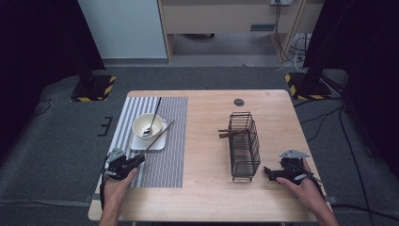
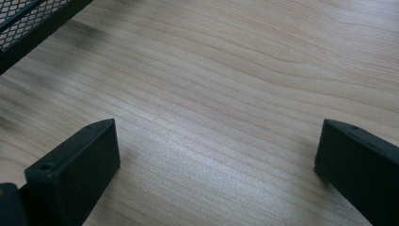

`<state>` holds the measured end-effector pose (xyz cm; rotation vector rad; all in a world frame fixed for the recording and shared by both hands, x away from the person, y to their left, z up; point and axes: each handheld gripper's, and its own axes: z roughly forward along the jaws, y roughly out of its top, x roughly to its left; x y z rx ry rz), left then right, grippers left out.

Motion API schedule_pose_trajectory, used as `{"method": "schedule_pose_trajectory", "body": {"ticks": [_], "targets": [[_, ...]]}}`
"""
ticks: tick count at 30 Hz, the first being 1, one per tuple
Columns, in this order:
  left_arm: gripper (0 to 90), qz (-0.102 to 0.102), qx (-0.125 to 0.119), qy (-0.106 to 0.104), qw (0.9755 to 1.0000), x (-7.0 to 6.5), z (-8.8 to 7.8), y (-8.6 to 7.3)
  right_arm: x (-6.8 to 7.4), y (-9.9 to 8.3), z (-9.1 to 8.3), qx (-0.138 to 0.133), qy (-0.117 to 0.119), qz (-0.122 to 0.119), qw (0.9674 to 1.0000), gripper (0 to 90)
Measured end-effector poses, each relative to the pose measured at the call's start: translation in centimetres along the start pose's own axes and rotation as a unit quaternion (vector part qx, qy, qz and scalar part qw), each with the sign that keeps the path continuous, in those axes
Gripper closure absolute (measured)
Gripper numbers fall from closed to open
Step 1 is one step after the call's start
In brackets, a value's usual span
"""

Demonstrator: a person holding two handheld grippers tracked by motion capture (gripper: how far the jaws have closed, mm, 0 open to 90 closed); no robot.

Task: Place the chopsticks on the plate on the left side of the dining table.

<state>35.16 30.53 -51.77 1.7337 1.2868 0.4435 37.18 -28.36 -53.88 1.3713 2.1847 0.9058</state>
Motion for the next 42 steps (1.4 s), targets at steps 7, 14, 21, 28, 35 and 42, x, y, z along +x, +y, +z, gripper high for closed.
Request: {"method": "schedule_pose_trajectory", "body": {"ticks": [7,14,21,28,35,42], "targets": [[83.2,0.005,0.020,-0.007,0.9998,0.5,0.2,-0.3,0.0,0.0,0.0,0.000,0.000,-0.001,1.0000,0.4],[83.1,0.011,0.041,-0.010,0.9990,1.0,0.4,-0.6,0.0,0.0,0.0,0.000,0.001,-0.001,1.0000,0.4],[82.1,0.004,0.052,-0.008,0.9986,1.5,0.2,-0.8,0.0,0.0,0.0,0.000,0.001,-0.004,1.0000,0.4],[80.0,-0.001,0.051,0.007,0.9986,2.0,0.0,-0.9,0.0,0.0,0.0,0.000,0.002,-0.004,1.0000,0.4],[77.4,-0.007,0.052,0.026,0.9983,2.4,-0.1,-1.0,0.0,0.0,-0.1,0.001,0.002,-0.003,1.0000,0.4],[75.6,-0.011,0.057,0.037,0.9977,2.6,-0.1,-1.1,0.0,-0.1,-0.1,0.001,0.002,-0.003,1.0000,0.3]]}}
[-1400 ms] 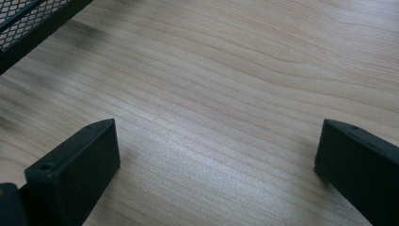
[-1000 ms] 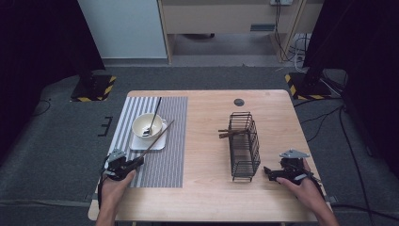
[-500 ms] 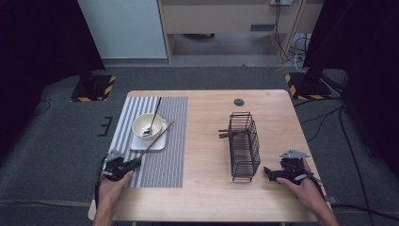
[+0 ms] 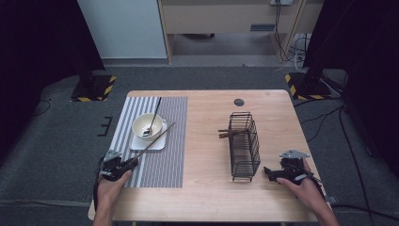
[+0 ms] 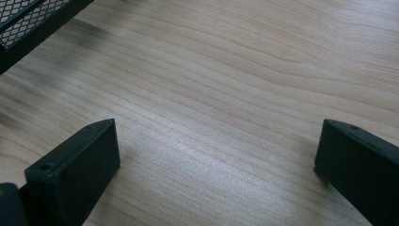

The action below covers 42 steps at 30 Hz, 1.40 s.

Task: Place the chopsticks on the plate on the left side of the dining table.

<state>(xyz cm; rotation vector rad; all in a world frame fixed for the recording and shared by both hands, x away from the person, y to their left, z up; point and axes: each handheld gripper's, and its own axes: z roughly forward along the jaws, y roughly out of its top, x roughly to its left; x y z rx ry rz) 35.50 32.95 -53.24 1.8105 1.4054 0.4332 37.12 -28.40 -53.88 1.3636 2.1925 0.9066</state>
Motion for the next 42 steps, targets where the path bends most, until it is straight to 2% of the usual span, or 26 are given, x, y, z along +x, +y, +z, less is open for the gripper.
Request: {"method": "schedule_pose_trajectory", "body": {"ticks": [18,24,42], "targets": [[73.2,-0.002,0.000,0.005,1.0000,0.04,0.03,0.00,0.02,-0.01,-0.02,0.000,0.001,0.000,1.0000,0.3],[71.6,0.007,-0.002,0.025,0.9997,0.04,0.03,0.06,0.02,-0.01,-0.02,0.001,0.001,0.000,1.0000,0.4],[69.1,0.012,-0.005,0.035,0.9993,0.02,0.13,0.14,0.02,-0.02,-0.03,0.000,0.001,0.000,1.0000,0.4]]}}
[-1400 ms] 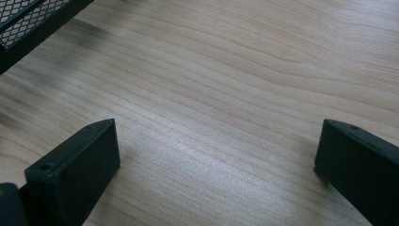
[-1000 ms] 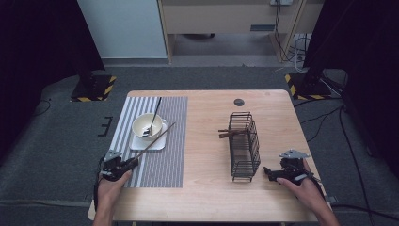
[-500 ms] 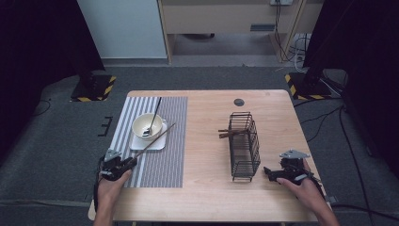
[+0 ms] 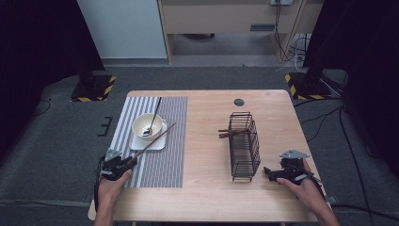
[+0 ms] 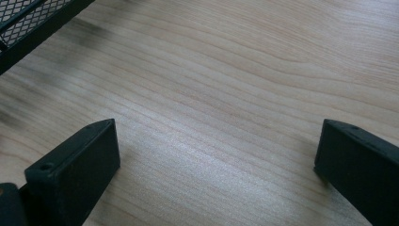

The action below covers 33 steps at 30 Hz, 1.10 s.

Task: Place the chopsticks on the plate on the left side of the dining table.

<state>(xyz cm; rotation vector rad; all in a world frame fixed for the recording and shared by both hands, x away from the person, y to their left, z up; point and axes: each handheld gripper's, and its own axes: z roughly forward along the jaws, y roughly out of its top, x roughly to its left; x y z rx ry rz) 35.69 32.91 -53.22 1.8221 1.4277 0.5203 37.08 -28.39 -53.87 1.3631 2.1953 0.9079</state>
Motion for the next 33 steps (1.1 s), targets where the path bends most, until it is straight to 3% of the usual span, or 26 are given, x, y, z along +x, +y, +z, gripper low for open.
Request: {"method": "schedule_pose_trajectory", "body": {"ticks": [18,23,33], "targets": [[64.0,0.003,-0.008,0.005,0.9999,-0.1,0.0,0.1,0.0,0.0,0.0,0.000,0.000,0.000,1.0000,0.4],[60.0,0.001,-0.024,0.004,0.9997,-0.1,-0.1,0.3,0.0,0.0,0.0,0.000,0.000,-0.001,1.0000,0.4],[50.5,0.036,-0.044,-0.002,0.9984,-1.5,-0.3,1.2,0.0,0.0,0.0,0.000,0.000,-0.001,1.0000,0.4]]}}
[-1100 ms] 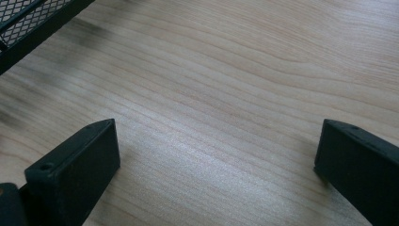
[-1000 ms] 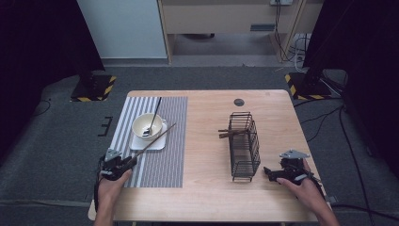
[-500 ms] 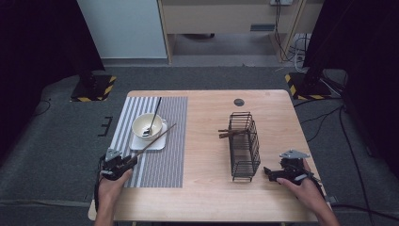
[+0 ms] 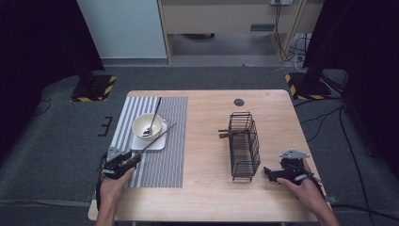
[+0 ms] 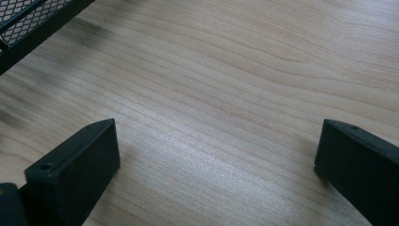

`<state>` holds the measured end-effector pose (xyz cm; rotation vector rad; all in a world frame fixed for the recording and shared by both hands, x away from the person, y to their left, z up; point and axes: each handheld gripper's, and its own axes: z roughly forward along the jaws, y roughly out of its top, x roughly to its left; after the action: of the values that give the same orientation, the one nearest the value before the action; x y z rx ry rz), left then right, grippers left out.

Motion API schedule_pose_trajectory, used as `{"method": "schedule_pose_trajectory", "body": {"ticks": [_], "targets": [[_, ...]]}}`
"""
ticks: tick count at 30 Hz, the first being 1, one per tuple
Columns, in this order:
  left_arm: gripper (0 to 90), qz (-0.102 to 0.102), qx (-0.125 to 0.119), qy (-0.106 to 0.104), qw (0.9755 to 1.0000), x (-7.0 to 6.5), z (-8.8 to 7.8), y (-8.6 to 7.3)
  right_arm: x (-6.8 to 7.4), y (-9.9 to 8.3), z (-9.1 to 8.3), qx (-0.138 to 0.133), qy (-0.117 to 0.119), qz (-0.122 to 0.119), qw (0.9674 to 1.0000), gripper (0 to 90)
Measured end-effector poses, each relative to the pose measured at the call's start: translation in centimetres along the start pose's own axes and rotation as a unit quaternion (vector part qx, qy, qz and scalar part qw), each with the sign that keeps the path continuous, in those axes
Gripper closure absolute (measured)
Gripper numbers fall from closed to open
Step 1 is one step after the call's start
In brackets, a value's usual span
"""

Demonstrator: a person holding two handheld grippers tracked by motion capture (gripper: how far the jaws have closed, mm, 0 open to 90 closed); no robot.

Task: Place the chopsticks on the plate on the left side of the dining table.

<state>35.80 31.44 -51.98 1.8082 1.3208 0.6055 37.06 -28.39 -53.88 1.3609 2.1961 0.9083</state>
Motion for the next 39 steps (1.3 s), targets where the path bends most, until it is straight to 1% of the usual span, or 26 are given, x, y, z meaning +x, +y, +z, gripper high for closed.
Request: {"method": "schedule_pose_trajectory", "body": {"ticks": [4,7,9,11,16,21,26,31,36,39], "targets": [[47.2,0.012,-0.001,0.000,0.9999,-0.6,0.0,0.3,0.0,0.0,0.0,0.000,0.000,0.000,1.0000,0.3],[45.6,0.017,-0.008,-0.004,0.9998,-1.1,-0.1,0.6,0.0,0.0,0.0,0.000,0.000,-0.001,1.0000,0.3],[44.2,0.024,-0.009,-0.006,0.9996,-1.4,-0.1,0.8,0.0,0.0,0.0,0.000,0.000,0.000,1.0000,0.3],[41.6,0.026,-0.009,-0.013,0.9995,-1.9,0.0,0.9,0.0,0.0,0.0,0.000,0.000,0.000,1.0000,0.3],[38.2,0.044,-0.005,-0.027,0.9986,-3.2,0.2,1.1,0.0,0.0,0.0,0.000,0.000,0.000,1.0000,0.3],[35.2,0.055,-0.002,-0.042,0.9976,-4.5,0.5,1.4,0.0,0.0,0.0,0.000,0.001,-0.001,1.0000,0.3],[30.0,0.053,0.003,-0.049,0.9974,-5.4,1.1,1.6,0.0,0.0,0.0,0.001,0.002,-0.001,1.0000,0.3],[26.2,0.057,0.004,-0.059,0.9966,-6.3,1.4,1.8,0.0,0.0,0.0,0.001,0.002,-0.001,1.0000,0.2],[22.6,0.051,0.013,-0.066,0.9965,-7.3,1.7,2.1,0.0,0.0,0.0,0.001,0.001,-0.001,1.0000,0.2],[20.1,0.048,0.010,-0.073,0.9961,-7.9,1.9,2.4,0.0,0.0,0.0,0.000,0.001,-0.001,1.0000,0.2]]}}
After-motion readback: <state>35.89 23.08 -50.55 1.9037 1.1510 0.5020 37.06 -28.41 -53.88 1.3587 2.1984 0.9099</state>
